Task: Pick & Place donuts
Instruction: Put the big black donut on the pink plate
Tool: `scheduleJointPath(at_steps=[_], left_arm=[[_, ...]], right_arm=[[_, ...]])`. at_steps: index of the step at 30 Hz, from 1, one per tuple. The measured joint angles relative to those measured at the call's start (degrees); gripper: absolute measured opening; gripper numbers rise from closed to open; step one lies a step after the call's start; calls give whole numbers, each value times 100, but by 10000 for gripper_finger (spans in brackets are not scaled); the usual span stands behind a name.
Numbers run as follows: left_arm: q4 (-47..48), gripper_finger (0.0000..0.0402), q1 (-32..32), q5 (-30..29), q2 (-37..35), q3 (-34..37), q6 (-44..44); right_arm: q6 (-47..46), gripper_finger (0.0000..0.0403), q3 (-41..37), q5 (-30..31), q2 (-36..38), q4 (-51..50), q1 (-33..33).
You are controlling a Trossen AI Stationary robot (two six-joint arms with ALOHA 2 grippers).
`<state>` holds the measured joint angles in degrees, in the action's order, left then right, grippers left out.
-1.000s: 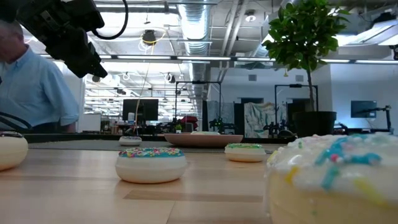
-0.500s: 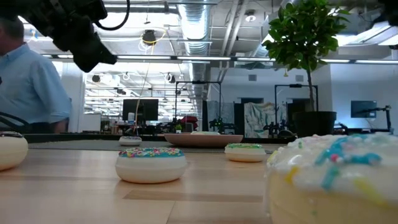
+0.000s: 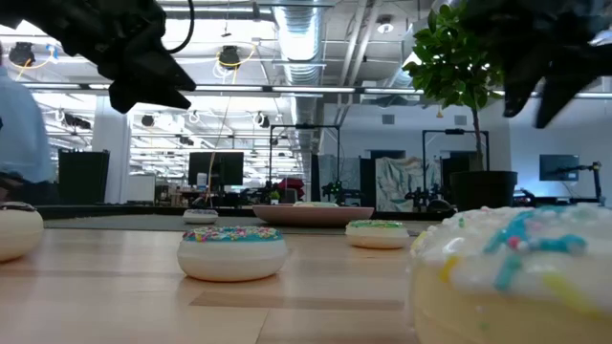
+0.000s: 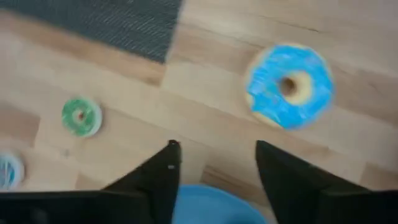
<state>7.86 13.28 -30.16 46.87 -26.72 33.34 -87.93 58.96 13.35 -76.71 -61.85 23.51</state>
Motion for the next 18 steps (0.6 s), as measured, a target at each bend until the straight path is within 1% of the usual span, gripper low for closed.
scheduleJointPath(at_steps=[2,5,6,7,10,13,16,18], left_arm=[[-4,237,-2,-226,0,0,16],[-58,268,-1,-23,0,0,-240],[-127,274,0,75,0,0,-321],[-196,278,1,179,0,-9,-351],[-64,281,65,423,15,-180,-310],[396,281,276,444,202,-496,-152],[929,281,559,118,653,-1006,271],[1726,281,693,-285,1035,-1431,893]], right_arm=[[937,119,1,-204,2,348,-295],[2306,32,1,-289,2,689,-617],[2725,17,1,-288,2,713,-679],[3078,13,1,-289,2,697,-734],[3844,16,-133,-295,108,703,-859],[4175,5,-393,-289,401,762,-980],[4429,5,-762,-289,764,852,-1146],[4567,6,-993,-291,1025,906,-1266]])
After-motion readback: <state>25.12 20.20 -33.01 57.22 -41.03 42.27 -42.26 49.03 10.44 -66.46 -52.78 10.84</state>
